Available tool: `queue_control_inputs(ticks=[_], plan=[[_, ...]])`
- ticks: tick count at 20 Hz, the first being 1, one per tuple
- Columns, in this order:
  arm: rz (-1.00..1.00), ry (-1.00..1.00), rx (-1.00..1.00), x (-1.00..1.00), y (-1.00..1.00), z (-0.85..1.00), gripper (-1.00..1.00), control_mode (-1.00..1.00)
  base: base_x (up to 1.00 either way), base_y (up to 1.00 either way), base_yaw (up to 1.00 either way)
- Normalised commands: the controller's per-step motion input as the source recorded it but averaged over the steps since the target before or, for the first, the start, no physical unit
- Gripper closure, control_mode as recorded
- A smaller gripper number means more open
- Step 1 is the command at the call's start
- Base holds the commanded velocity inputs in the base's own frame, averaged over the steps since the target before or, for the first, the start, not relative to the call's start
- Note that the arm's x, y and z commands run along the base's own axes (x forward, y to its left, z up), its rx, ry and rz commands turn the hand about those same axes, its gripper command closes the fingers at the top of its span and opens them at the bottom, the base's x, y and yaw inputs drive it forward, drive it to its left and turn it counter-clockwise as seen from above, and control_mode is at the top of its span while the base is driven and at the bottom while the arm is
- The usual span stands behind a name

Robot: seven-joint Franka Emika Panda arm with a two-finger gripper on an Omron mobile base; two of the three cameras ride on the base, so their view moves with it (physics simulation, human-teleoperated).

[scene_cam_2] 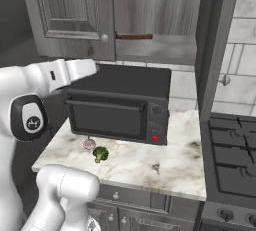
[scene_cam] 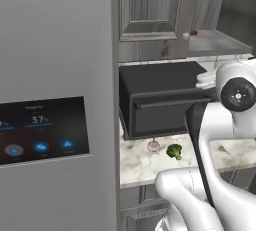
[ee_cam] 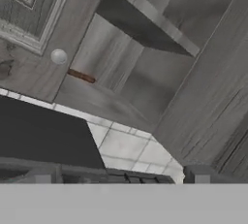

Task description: Pick the pan from the cabinet and place it on the stove. Then turn on the stove burner for the pan.

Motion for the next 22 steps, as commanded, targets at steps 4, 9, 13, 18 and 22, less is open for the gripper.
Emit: queue_control_inputs(ticks=[4,9,13,18,22], plan=[[0.16,-0.26,0.29,0.47,0.19,0.14,-1.00,-1.00,0.00,0.00,0.00],[0.23,-0.24,0.25,0.50,0.08,0.06,-1.00,-1.00,0.00,0.00,0.00],[0.21,-0.22,0.14,0.46,0.04,0.00,-1.00,-1.00,0.00,0.00,0.00],[0.20,-0.15,0.05,0.57,0.01,0.00,-1.00,-1.00,0.00,0.00,0.00],[0.17,-0.08,0.03,0.70,0.07,0.00,-1.00,-1.00,0.00,0.00,0.00]])
